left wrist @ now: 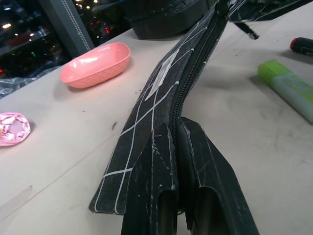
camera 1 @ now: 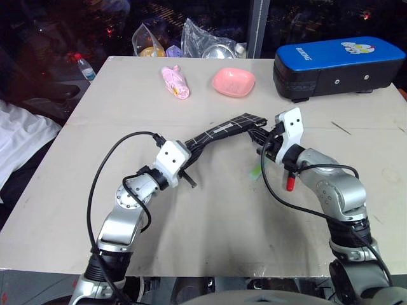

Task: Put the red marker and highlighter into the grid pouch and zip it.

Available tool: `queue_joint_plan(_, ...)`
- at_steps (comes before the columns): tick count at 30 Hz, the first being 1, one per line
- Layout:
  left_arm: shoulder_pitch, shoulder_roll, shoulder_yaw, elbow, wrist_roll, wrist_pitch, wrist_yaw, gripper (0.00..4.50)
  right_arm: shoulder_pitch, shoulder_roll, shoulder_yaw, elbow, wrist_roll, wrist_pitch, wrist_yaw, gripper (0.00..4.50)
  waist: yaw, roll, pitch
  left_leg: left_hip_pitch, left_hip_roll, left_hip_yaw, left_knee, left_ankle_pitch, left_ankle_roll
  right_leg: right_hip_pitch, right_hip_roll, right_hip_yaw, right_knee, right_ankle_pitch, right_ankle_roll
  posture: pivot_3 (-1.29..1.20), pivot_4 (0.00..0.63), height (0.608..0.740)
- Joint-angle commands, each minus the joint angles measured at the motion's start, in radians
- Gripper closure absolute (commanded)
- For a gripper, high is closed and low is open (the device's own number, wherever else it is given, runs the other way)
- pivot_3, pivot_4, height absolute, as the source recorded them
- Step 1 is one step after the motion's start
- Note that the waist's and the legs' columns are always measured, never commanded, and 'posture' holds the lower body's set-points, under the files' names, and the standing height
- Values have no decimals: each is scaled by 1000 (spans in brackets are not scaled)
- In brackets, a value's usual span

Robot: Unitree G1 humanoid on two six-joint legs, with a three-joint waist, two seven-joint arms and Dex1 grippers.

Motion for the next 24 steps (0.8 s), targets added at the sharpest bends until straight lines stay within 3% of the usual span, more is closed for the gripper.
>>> queue_joint_plan(1,-6,-2,24,-41,-13,-13,8,3601,-6,1,-11,-21,-1,-20,0,4500,0,0,0,0,0,0,0,0,0,0,0,0,0,0,0,0,150,740)
queue_joint_plan(7,2,-5,28,-46,-13,-9,24,1422,1,-3,-15,-27,0,-17,0,4500,0,0,0,-7,0,0,1,0,0,-7,0,0,1,0,0,0,150,740)
queue_joint_plan(9,24,-5,50,-67,-43,-2,21,1422,4,-4,-16,-31,0,-14,-3,4500,1,0,0,-13,0,0,2,1,0,-13,0,0,2,1,0,0,150,740)
queue_joint_plan(17,125,65,165,-78,-136,-13,-60,1422,7,-15,-22,-41,7,-3,-4,4500,-1,0,0,-13,1,0,1,1,-1,-14,1,0,1,0,0,0,150,740)
queue_joint_plan(24,40,97,131,178,-131,-195,-242,1422,-7,-9,-10,-37,11,4,-2,4500,1,0,0,-13,-1,0,2,1,0,-13,0,0,1,0,0,0,150,740)
